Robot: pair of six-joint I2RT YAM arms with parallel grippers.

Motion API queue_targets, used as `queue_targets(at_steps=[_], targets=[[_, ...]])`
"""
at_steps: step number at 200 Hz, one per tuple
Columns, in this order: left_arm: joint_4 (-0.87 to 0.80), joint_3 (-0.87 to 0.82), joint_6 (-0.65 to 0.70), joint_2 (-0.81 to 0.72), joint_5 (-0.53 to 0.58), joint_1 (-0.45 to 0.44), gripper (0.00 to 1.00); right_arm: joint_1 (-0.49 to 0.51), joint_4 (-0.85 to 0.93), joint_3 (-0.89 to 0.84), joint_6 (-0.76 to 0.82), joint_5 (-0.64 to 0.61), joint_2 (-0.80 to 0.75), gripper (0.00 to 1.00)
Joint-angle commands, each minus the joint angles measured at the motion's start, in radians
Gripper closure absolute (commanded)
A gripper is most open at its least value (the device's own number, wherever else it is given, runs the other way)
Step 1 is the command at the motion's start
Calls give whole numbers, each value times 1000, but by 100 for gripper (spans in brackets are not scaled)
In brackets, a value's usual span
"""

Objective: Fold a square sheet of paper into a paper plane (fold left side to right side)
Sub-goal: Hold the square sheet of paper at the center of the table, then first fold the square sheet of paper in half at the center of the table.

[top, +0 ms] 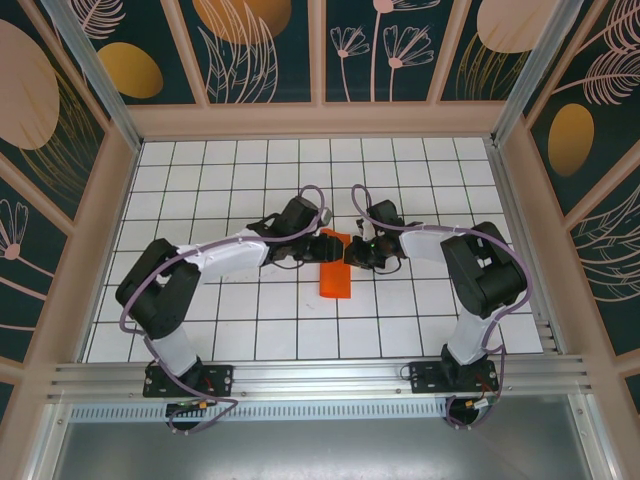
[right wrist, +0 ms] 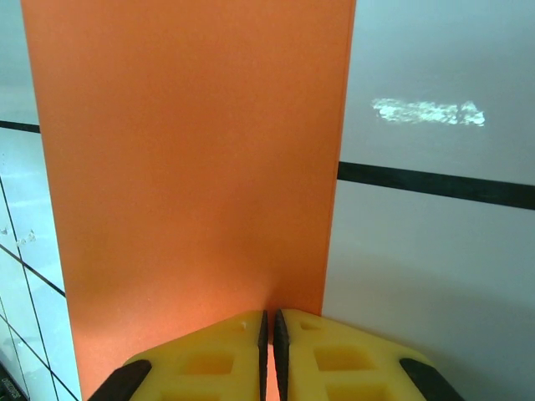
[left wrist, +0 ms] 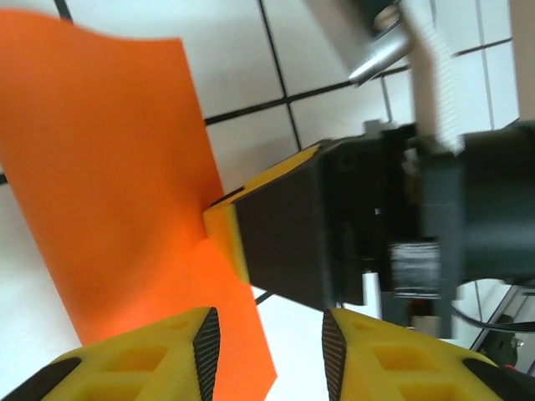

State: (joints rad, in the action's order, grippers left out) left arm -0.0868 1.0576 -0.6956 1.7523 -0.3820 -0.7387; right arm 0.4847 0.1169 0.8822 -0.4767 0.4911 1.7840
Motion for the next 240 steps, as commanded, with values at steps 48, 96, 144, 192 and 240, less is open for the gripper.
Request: queue_targets(at_steps=[48, 96, 144, 192, 240], targets=[[27, -76, -16, 66, -1, 1, 65, 10, 76, -4, 14, -59, 48, 84], [5, -117, -1, 92, 45, 2, 67, 10, 87, -2, 19, -70, 52, 84], [9, -174, -2, 82, 66, 2, 68, 10, 93, -3, 20, -78, 51, 84], [-22, -209, -5, -32, 87, 7, 65, 9, 96, -2, 24, -82, 50, 84], [4, -137, -4, -96, 36, 53, 65, 11, 90, 4, 24, -74, 53, 84]])
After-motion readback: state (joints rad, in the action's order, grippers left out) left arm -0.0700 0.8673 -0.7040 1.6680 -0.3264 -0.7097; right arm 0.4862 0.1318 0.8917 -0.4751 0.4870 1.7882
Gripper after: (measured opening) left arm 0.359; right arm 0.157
